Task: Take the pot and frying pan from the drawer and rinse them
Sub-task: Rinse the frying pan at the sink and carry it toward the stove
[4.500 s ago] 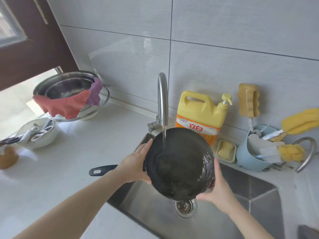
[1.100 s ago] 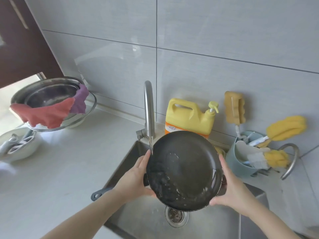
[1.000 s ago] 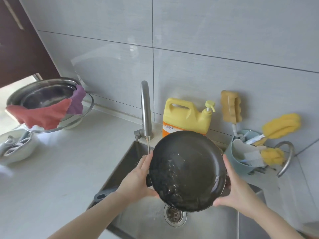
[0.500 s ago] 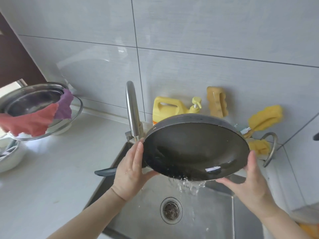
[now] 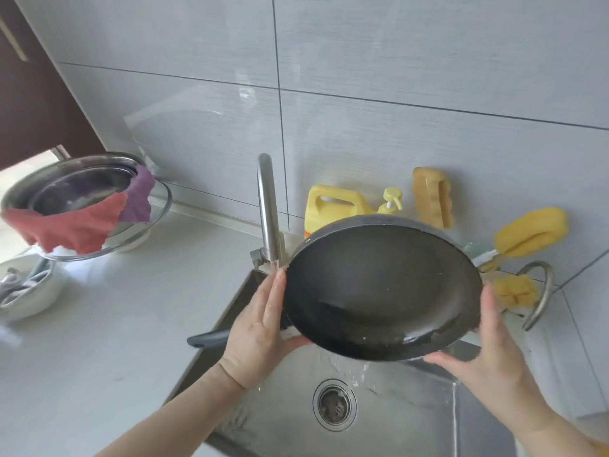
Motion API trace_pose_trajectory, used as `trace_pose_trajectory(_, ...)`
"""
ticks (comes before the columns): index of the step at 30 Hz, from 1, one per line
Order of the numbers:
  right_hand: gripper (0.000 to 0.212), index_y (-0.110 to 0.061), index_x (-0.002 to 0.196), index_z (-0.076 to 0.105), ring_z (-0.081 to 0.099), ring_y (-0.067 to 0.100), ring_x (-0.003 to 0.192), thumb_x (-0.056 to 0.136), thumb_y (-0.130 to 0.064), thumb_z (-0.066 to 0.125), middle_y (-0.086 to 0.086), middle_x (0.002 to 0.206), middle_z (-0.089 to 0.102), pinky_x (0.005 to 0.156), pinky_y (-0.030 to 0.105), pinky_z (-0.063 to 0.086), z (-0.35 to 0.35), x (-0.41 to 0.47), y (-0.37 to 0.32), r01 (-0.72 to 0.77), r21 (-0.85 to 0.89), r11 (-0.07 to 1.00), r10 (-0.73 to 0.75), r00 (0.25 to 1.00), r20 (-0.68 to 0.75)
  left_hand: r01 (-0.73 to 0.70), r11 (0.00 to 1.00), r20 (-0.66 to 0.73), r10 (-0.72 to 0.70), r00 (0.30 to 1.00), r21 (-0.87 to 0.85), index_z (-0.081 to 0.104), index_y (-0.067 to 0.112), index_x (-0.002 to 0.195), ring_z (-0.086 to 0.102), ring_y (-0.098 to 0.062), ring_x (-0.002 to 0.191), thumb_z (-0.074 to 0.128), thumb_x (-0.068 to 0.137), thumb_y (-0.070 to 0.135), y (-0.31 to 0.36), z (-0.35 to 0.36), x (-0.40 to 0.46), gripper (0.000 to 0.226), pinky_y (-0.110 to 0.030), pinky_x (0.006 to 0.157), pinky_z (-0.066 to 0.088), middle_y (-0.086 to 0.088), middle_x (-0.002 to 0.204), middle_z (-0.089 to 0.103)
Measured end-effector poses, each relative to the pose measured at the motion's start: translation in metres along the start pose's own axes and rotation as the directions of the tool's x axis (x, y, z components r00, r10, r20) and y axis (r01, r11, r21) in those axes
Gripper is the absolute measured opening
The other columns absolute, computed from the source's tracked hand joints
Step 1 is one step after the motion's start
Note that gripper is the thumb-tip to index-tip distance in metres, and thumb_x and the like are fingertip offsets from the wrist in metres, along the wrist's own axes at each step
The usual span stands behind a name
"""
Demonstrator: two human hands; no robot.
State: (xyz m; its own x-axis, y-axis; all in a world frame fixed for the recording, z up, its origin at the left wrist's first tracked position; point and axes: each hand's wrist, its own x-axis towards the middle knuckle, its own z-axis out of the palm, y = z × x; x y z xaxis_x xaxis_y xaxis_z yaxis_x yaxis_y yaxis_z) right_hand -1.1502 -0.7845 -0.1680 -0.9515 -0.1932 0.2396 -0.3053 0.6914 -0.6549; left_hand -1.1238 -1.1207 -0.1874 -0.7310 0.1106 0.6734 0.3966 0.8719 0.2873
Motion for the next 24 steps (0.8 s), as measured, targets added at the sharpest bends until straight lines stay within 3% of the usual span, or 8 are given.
trace_pose_trajectory(2, 0.149, -0.071, 0.137, -0.017, 0.047, 0.019, 0.134, 0.051, -0.03, 0.098, -0.014, 0.155, 0.029, 0.103, 0.045, 0.043, 0.005, -0.002, 0.004, -0.099, -0.027, 0.995, 0.102, 0.987, 0.124, 0.157, 0.985, 0.186, -0.141, 0.972, -0.076, 0.003, 0.019, 0.156, 0.047, -0.022, 0.13, 0.072, 0.064, 0.072, 0.0, 0.001, -0.012, 0.126, -0.026, 0.086, 0.052, -0.003, 0.151, 0.032)
trace_pose_trajectory(6, 0.155, -0.069, 0.14, -0.015, 0.049, 0.009, 0.13, 0.041, -0.034, 0.099, -0.018, 0.15, 0.04, 0.101, 0.016, 0.035, 0.016, -0.004, 0.008, -0.226, -0.016, 0.974, 0.218, 0.914, 0.342, 0.393, 0.912, 0.557, -0.27, 0.785, -0.113, -0.019, 0.047, 0.15, 0.049, -0.007, 0.126, 0.08, 0.054, 0.072, -0.013, 0.006, -0.026, 0.139, -0.021, 0.089, 0.047, 0.034, 0.15, 0.005)
trace_pose_trajectory(8, 0.156, -0.069, 0.14, -0.013, 0.051, 0.012, 0.128, 0.037, -0.035, 0.098, -0.017, 0.147, 0.043, 0.107, 0.029, 0.041, 0.026, 0.0, 0.008, -0.297, 0.032, 0.954, 0.253, 0.862, 0.439, 0.498, 0.858, 0.697, -0.282, 0.659, -0.123, -0.018, 0.055, 0.146, 0.046, 0.008, 0.122, 0.086, 0.051, 0.064, -0.024, 0.004, -0.027, 0.141, -0.016, 0.095, 0.043, 0.046, 0.141, 0.004)
trace_pose_trajectory(11, 0.149, -0.071, 0.14, -0.005, 0.062, 0.012, 0.116, 0.04, -0.029, 0.097, -0.017, 0.133, 0.057, 0.101, 0.04, 0.051, 0.04, 0.004, 0.002, -0.338, 0.115, 0.934, 0.216, 0.79, 0.574, 0.61, 0.786, 0.847, -0.255, 0.466, -0.099, -0.012, 0.064, 0.142, 0.025, 0.03, 0.12, 0.09, 0.049, 0.052, -0.048, -0.005, -0.029, 0.139, 0.0, 0.1, 0.022, 0.045, 0.134, 0.018)
trace_pose_trajectory(15, 0.146, -0.042, 0.155, -0.001, 0.068, 0.001, 0.098, 0.045, -0.033, 0.096, -0.016, 0.115, 0.068, 0.093, 0.025, 0.052, 0.062, 0.006, -0.011, -0.466, 0.087, 0.881, 0.253, 0.616, 0.746, 0.616, 0.783, 0.966, -0.217, 0.143, 0.084, 0.006, 0.055, 0.148, 0.029, 0.007, 0.137, 0.089, 0.051, 0.053, -0.081, -0.035, -0.017, 0.128, -0.023, 0.116, 0.021, 0.042, 0.138, 0.029)
trace_pose_trajectory(18, 0.112, -0.036, 0.148, 0.033, 0.07, 0.008, 0.096, 0.055, -0.019, 0.091, -0.009, 0.111, 0.071, 0.09, 0.034, 0.057, 0.087, 0.0, -0.022, -0.514, 0.18, 0.839, 0.186, 0.581, 0.792, 0.505, 0.836, 0.973, -0.228, -0.039, 0.216, 0.017, 0.054, 0.148, 0.045, 0.001, 0.129, 0.085, 0.054, 0.059, -0.096, -0.062, 0.004, 0.117, -0.034, 0.116, 0.03, 0.036, 0.137, 0.045)
trace_pose_trajectory(21, 0.103, -0.054, 0.138, 0.039, 0.068, 0.011, 0.102, 0.057, -0.014, 0.088, -0.007, 0.116, 0.069, 0.093, 0.036, 0.055, 0.114, -0.013, -0.029, -0.548, 0.278, 0.789, 0.138, 0.598, 0.789, 0.464, 0.839, 0.957, -0.275, -0.087, 0.284, 0.027, 0.052, 0.143, 0.043, 0.004, 0.127, 0.086, 0.054, 0.057, -0.101, -0.086, 0.023, 0.107, -0.023, 0.107, 0.031, 0.041, 0.131, 0.042)
trace_pose_trajectory(24, 0.115, -0.067, 0.135, 0.032, 0.07, 0.016, 0.102, 0.055, -0.007, 0.088, -0.017, 0.117, 0.067, 0.081, 0.034, 0.058, 0.143, -0.026, -0.029, -0.553, 0.374, 0.745, 0.098, 0.645, 0.758, 0.396, 0.863, 0.937, -0.348, 0.017, 0.313, 0.022, 0.042, 0.147, 0.041, -0.001, 0.124, 0.087, 0.05, 0.058, -0.097, -0.103, 0.036, 0.118, -0.022, 0.102, 0.035, 0.032, 0.131, 0.036)
